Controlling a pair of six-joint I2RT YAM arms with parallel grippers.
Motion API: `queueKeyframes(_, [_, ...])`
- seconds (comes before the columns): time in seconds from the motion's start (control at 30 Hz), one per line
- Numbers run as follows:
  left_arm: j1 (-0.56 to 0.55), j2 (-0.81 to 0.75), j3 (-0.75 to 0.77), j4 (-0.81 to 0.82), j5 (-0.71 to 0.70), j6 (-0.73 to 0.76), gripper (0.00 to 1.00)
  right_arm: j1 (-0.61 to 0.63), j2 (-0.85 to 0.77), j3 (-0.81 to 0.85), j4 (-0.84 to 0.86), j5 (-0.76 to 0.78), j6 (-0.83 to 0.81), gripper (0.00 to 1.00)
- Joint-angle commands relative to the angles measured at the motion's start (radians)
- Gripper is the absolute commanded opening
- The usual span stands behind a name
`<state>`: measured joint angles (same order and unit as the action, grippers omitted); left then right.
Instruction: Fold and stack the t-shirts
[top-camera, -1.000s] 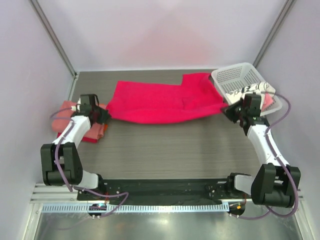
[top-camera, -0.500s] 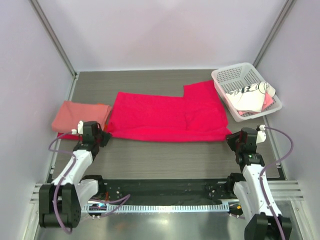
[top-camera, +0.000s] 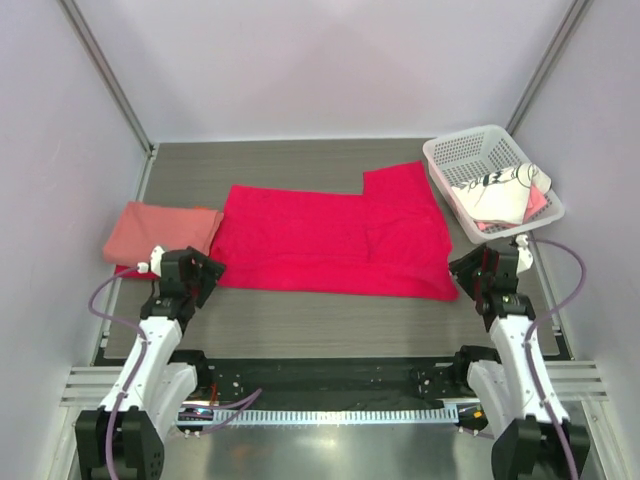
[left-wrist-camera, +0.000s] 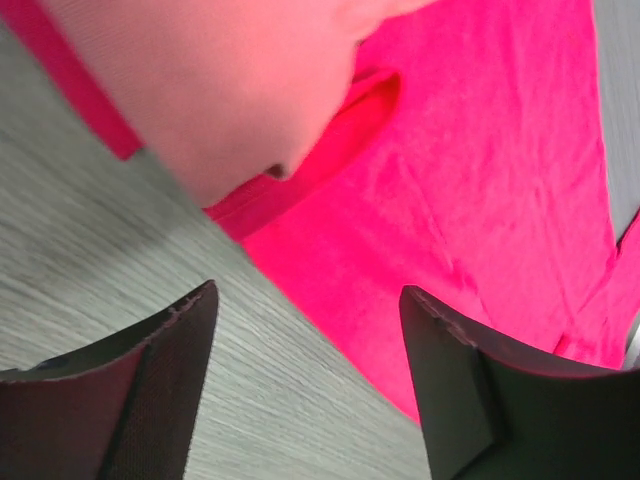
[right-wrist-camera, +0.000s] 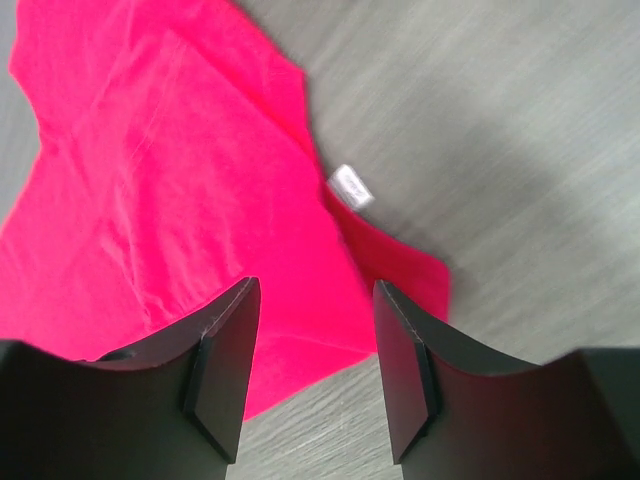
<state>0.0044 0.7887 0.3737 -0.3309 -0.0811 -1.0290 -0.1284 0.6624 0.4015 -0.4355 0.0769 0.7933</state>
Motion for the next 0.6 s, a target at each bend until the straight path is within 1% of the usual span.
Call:
queueKeyframes(0.0, [-0.032, -0.017, 0.097, -0.011, 0.05, 0.081, 0.76, 0.004, 0.139, 0.137, 0.112, -0.125, -0.152, 0.55])
queueKeyframes(0.03, [-0.04, -0.008, 0.138, -0.013, 0.052, 0.096, 0.81, 0.016, 0.175, 0.173, 0.132, -0.144, -0.166, 0.54])
queueKeyframes(0.07, [-0.058, 0.016, 0.163, -0.014, 0.049, 0.121, 0.82, 0.025, 0.242, 0.192, 0.162, -0.153, -0.175, 0.54])
queueKeyframes(0.13, [-0.086, 0.055, 0.23, -0.014, 0.041, 0.145, 0.84, 0.056, 0.298, 0.244, 0.199, -0.16, -0.189, 0.56])
queueKeyframes(0.17, [-0.093, 0.075, 0.25, -0.014, 0.034, 0.153, 0.84, 0.096, 0.353, 0.267, 0.222, -0.146, -0.195, 0.56])
queueKeyframes(0.2, [-0.099, 0.125, 0.273, -0.011, 0.029, 0.168, 0.86, 0.122, 0.383, 0.295, 0.228, -0.122, -0.203, 0.57])
queueKeyframes(0.27, [-0.112, 0.18, 0.338, -0.005, 0.03, 0.184, 0.89, 0.18, 0.451, 0.39, 0.228, -0.021, -0.239, 0.59])
queueKeyframes(0.3, [-0.113, 0.232, 0.358, 0.015, 0.038, 0.196, 0.92, 0.229, 0.526, 0.425, 0.227, 0.001, -0.259, 0.6])
queueKeyframes(0.33, [-0.113, 0.263, 0.401, 0.021, 0.043, 0.199, 0.94, 0.245, 0.563, 0.495, 0.228, 0.042, -0.285, 0.6])
queueKeyframes(0.37, [-0.115, 0.292, 0.422, 0.026, 0.05, 0.202, 0.96, 0.257, 0.6, 0.531, 0.225, 0.056, -0.298, 0.61])
queueKeyframes(0.4, [-0.115, 0.317, 0.442, 0.053, 0.055, 0.213, 0.98, 0.269, 0.685, 0.565, 0.222, 0.067, -0.31, 0.61])
queueKeyframes(0.43, [-0.116, 0.377, 0.482, 0.07, 0.057, 0.218, 0.99, 0.271, 0.724, 0.6, 0.222, 0.081, -0.319, 0.61])
queueKeyframes(0.5, [-0.116, 0.441, 0.525, 0.114, 0.041, 0.225, 1.0, 0.271, 0.814, 0.707, 0.222, 0.113, -0.345, 0.62])
queueKeyframes(0.53, [-0.116, 0.513, 0.577, 0.127, 0.034, 0.233, 1.0, 0.273, 0.907, 0.785, 0.224, 0.122, -0.354, 0.62])
queueKeyframes(0.57, [-0.116, 0.559, 0.606, 0.135, 0.029, 0.237, 1.0, 0.274, 0.952, 0.825, 0.225, 0.11, -0.385, 0.63])
